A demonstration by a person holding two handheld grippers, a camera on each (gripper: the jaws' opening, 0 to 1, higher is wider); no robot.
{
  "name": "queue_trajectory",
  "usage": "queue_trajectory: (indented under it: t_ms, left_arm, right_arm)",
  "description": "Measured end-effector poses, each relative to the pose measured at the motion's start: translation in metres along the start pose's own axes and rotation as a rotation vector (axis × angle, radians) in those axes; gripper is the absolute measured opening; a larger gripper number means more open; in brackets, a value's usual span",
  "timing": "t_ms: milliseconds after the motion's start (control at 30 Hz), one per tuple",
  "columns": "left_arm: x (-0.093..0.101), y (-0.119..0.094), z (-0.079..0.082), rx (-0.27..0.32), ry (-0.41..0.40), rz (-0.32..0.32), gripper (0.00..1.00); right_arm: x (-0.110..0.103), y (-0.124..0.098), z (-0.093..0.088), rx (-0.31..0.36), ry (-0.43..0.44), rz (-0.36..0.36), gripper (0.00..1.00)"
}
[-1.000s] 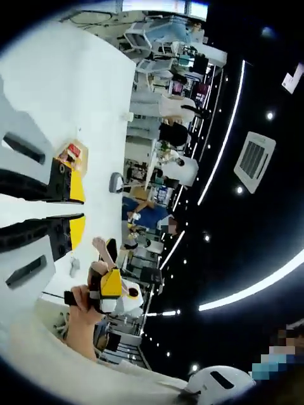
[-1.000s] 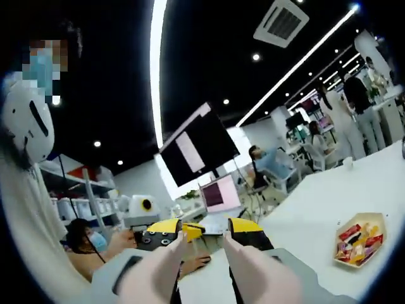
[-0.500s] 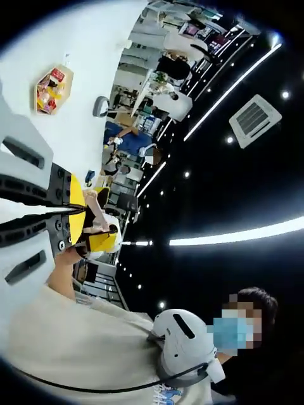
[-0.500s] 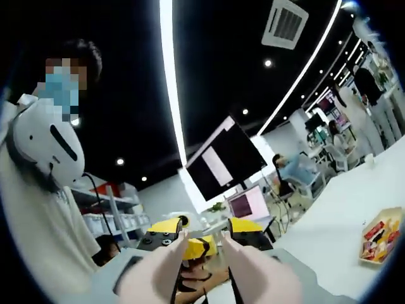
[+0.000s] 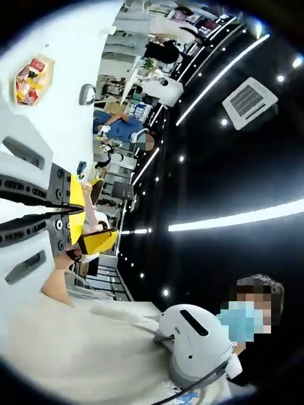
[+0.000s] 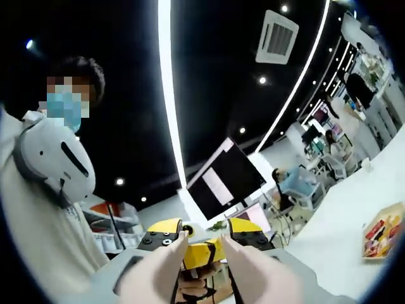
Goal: Place the target food into the container with the food tongs after gripping and lifting it, then release it inside without dropping or visibly crushing the food.
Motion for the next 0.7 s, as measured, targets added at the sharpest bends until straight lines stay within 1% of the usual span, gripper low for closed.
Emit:
queue_trajectory:
  t_ms: [33, 100, 167, 200, 233, 267, 300, 367, 400, 433, 467, 500, 533, 567, 600, 633, 667, 700]
  left_arm:
    - [-0.002, 0.001, -0.002, -0.008, 0.026, 0.008, 0.00]
    - [-0.003, 0.000, -0.006, -0.006, 0.042, -0.003, 0.00]
    - [0.002, 0.000, -0.007, 0.026, 0.045, -0.037, 0.00]
    - [0.002, 0.000, -0.007, 0.032, 0.049, -0.040, 0.00]
    - [0.004, 0.001, -0.006, 0.037, 0.079, -0.051, 0.00]
    - [0.005, 0.000, -0.005, 0.022, 0.071, -0.045, 0.03]
    - [0.004, 0.000, -0.005, 0.021, 0.067, -0.042, 0.09]
    - [0.006, 0.000, -0.007, 0.036, 0.011, -0.058, 0.19]
    - [0.007, 0.000, -0.007, 0.037, 0.011, -0.057, 0.26]
    - [0.008, 0.001, -0.007, 0.040, 0.013, -0.055, 0.30]
    - [0.007, 0.003, -0.007, 0.047, 0.006, -0.049, 0.38]
    - [0.007, 0.004, -0.007, 0.049, -0.010, -0.043, 0.47]
    - [0.006, 0.005, -0.008, 0.046, -0.009, -0.020, 0.59]
    - [0.004, 0.006, -0.008, 0.048, -0.016, 0.017, 0.76]
    - [0.003, 0.008, -0.008, 0.052, -0.028, 0.025, 0.87]
    - [0.002, 0.009, -0.008, 0.065, -0.056, 0.033, 0.95]
    - [0.005, 0.012, -0.007, 0.106, -0.092, -0.004, 0.96]
    - [0.006, 0.012, -0.006, 0.125, -0.095, -0.025, 0.92]
  right_arm:
    - [0.000, -0.001, -0.001, 0.000, -0.001, -0.002, 0.28]
    - [0.001, -0.002, -0.002, 0.000, 0.001, -0.008, 0.28]
    - [-0.002, -0.005, -0.002, -0.002, 0.017, 0.005, 0.27]
    - [-0.003, -0.006, -0.002, -0.002, 0.015, 0.005, 0.27]
    - [-0.004, -0.007, -0.001, -0.001, 0.013, 0.005, 0.27]
    - [-0.005, -0.010, 0.001, 0.013, -0.019, -0.004, 0.28]
    - [-0.005, -0.011, 0.002, 0.016, -0.019, -0.006, 0.27]
    - [0.003, -0.018, 0.007, 0.031, -0.038, -0.038, 0.27]
    - [0.004, -0.019, 0.007, 0.032, -0.037, -0.039, 0.27]
    - [0.007, -0.023, 0.010, 0.042, -0.032, -0.045, 0.27]
    - [0.008, -0.025, 0.012, 0.040, -0.025, -0.043, 0.27]
    - [0.008, -0.026, 0.013, 0.042, -0.027, -0.046, 0.27]
    - [0.006, -0.027, 0.013, 0.039, -0.029, -0.042, 0.27]
    - [0.004, -0.029, 0.013, 0.038, -0.045, -0.038, 0.27]
    - [0.004, -0.029, 0.012, 0.038, -0.050, -0.035, 0.27]
    - [0.003, -0.029, 0.011, 0.037, -0.045, -0.029, 0.27]
    - [-0.002, -0.028, 0.007, 0.030, -0.039, -0.007, 0.27]
    - [-0.004, -0.027, 0.005, 0.025, -0.044, -0.001, 0.27]
Point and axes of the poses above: the point that each gripper's makers call its tool centre point, and the gripper's own axes: y roughly forward along the fingers, x roughly to its right, z roughly out of its top, the point moved 10 cm from there along -y, roughly backward along the fingers, and after that the axes turned 15 degrees about -z, right-handed, at the moved point
